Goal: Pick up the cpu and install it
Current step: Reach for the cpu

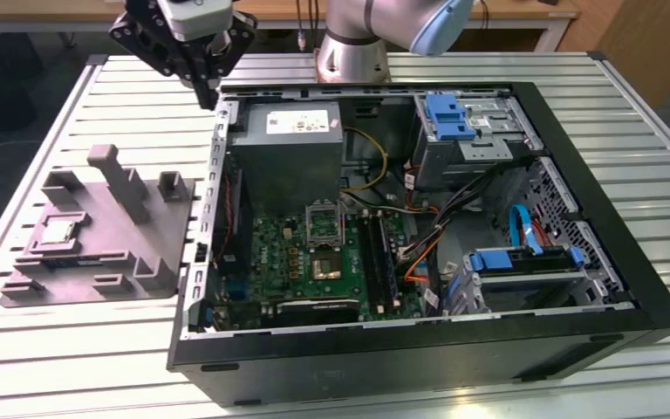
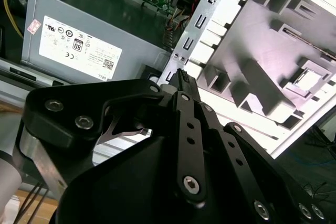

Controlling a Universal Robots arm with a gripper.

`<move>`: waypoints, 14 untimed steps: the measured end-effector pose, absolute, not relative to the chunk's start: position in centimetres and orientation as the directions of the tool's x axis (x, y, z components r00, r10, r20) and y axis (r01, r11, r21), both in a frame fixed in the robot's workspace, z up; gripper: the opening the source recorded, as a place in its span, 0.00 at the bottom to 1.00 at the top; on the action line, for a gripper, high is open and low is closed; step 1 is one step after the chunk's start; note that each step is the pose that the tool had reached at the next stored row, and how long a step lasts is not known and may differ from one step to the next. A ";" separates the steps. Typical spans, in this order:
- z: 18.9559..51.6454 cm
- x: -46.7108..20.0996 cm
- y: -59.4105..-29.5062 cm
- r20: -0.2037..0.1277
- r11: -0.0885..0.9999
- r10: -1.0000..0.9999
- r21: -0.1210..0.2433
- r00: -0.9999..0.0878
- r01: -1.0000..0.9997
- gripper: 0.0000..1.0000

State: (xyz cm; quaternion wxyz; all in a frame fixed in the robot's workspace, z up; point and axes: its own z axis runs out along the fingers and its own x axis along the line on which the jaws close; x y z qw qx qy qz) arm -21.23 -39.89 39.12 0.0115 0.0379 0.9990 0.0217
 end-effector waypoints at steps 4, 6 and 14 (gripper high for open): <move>39.1 -21.4 -39.9 -0.021 0.996 0.076 0.044 -0.997 0.075 0.11; 39.1 -21.5 -39.9 -0.021 0.996 0.076 0.044 -0.997 0.075 0.11; 39.1 -21.9 -39.9 -0.021 0.996 0.076 0.044 -0.997 0.075 0.11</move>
